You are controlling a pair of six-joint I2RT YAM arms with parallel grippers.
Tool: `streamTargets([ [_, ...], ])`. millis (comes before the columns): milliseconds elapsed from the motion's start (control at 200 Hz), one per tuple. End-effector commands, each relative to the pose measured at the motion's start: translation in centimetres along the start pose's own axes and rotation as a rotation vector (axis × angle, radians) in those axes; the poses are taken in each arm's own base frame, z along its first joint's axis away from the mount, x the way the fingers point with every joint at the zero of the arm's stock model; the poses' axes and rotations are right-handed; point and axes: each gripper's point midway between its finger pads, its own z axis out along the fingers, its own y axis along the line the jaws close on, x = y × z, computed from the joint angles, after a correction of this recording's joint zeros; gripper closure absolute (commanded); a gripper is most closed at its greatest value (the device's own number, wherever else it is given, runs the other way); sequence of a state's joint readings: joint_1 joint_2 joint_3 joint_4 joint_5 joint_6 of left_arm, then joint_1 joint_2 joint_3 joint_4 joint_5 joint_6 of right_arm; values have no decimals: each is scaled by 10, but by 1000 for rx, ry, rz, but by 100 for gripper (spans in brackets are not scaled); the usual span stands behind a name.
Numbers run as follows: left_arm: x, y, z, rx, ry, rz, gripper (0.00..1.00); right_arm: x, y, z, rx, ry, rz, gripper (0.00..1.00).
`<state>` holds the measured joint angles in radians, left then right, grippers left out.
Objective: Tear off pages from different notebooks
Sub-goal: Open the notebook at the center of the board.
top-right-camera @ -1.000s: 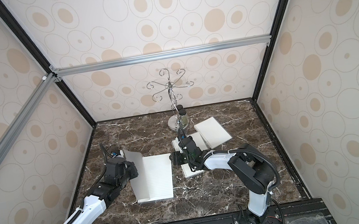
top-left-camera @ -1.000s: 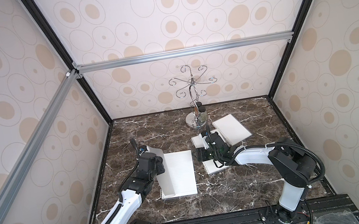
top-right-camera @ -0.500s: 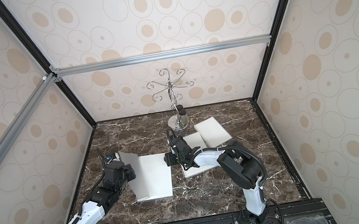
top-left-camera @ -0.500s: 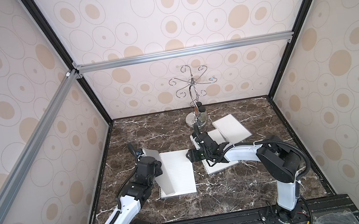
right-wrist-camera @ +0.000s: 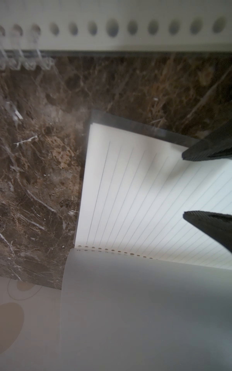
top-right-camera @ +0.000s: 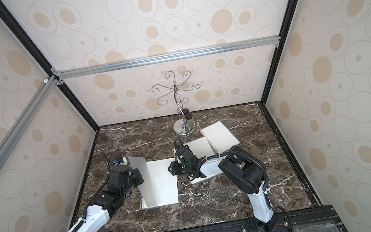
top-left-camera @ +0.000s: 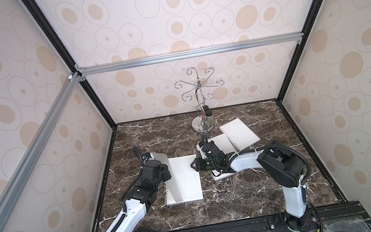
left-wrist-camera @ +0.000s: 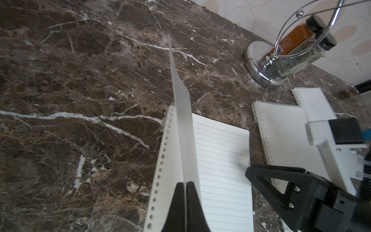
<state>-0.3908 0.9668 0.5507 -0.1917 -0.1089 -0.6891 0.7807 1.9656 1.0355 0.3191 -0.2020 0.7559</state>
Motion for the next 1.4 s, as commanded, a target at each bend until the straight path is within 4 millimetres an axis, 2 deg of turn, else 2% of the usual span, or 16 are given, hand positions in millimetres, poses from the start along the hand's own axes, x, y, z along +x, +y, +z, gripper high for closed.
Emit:
streamTargets([
  [0, 1, -7, -5, 6, 58, -17, 100, -1, 0, -5, 12, -21, 21, 56],
  [195, -21, 3, -16, -124, 62, 1, 100, 2, -4, -8, 16, -24, 24, 56],
  [285, -34, 0, -23, -152, 67, 6, 100, 4, -3, -7, 7, -18, 28, 56],
  [440, -41, -13, -24, -112, 110, 22, 100, 3, 5, -7, -4, -9, -14, 56],
  [595, -45, -13, -26, -80, 220, 47, 100, 4, 8, -9, 30, -7, -71, 55],
  [720, -47, -1, -31, -105, 262, 86, 100, 0, 8, -9, 53, -4, -109, 55],
  [850, -44, 3, -31, -124, 305, 159, 100, -5, 10, -12, 64, -12, -139, 55],
  [995, -56, 43, -40, -351, 250, 237, 100, -8, 16, -16, 67, -5, -167, 54],
  [1110, -58, 37, -45, -296, 202, 240, 100, -8, 18, -19, 81, -8, -200, 54],
  [1250, -68, 54, -62, -373, 94, 199, 100, -7, 25, -22, 72, -9, -218, 54],
  [1311, -66, 51, -59, -350, 88, 192, 100, -6, 29, -22, 70, 2, -232, 54],
  [1396, -54, 46, -42, -315, 153, 207, 100, -4, 35, -23, 90, 3, -266, 54],
])
